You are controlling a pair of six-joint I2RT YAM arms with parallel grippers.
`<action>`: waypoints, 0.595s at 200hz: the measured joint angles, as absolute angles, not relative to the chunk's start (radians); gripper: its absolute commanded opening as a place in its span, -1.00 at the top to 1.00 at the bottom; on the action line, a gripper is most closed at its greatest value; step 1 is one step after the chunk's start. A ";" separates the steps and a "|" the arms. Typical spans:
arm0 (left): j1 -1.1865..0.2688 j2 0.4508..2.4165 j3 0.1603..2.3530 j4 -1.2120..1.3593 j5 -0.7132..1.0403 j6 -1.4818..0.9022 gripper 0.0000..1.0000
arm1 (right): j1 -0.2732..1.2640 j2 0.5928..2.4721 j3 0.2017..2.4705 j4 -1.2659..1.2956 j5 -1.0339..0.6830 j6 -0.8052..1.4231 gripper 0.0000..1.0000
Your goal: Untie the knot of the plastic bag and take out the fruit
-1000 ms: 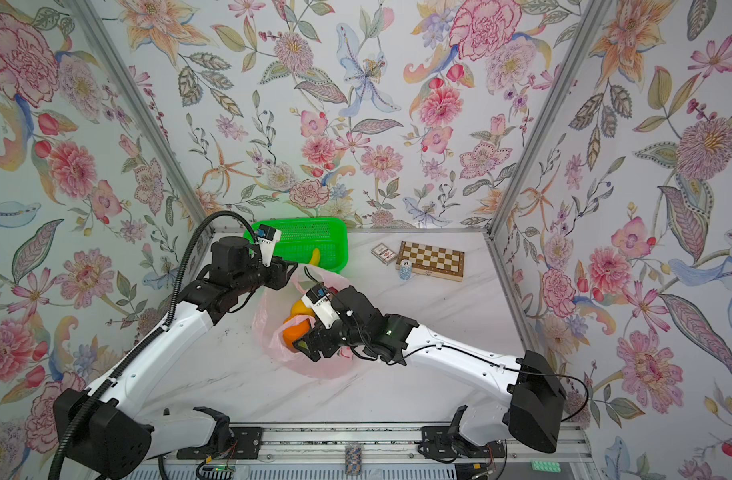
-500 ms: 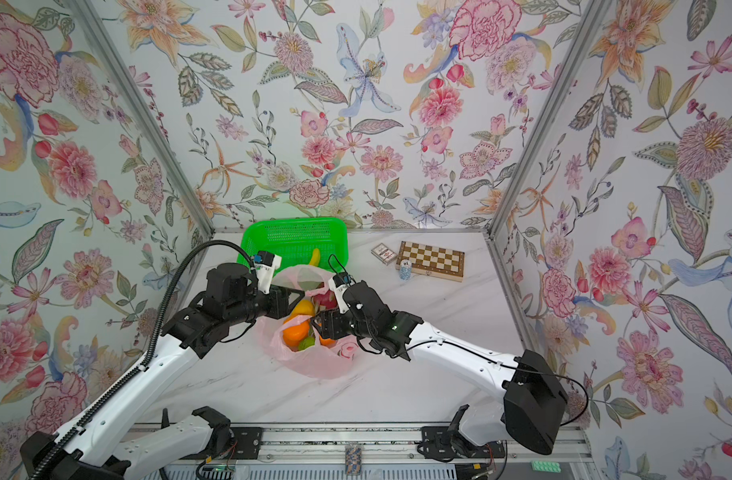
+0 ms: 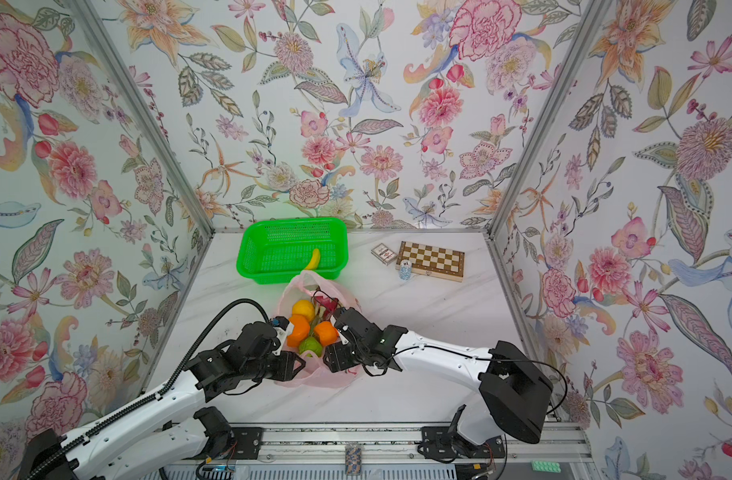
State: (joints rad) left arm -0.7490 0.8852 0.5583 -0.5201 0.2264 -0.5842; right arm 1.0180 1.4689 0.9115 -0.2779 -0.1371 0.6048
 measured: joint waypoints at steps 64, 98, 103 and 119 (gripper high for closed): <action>-0.752 0.849 0.650 -0.569 0.142 -0.575 -0.37 | 1.019 1.466 1.000 -0.256 -0.028 0.629 -0.50; -0.752 0.881 0.772 -0.586 0.104 -0.533 -0.41 | 1.015 1.485 1.049 -0.248 0.041 0.621 -0.48; -0.752 0.884 0.784 -0.588 0.098 -0.528 -0.42 | 1.012 1.493 1.057 -0.247 0.048 0.619 -0.48; -0.751 0.888 0.815 -0.601 0.080 -0.501 -0.47 | 0.999 1.524 1.076 -0.246 0.064 0.612 -0.47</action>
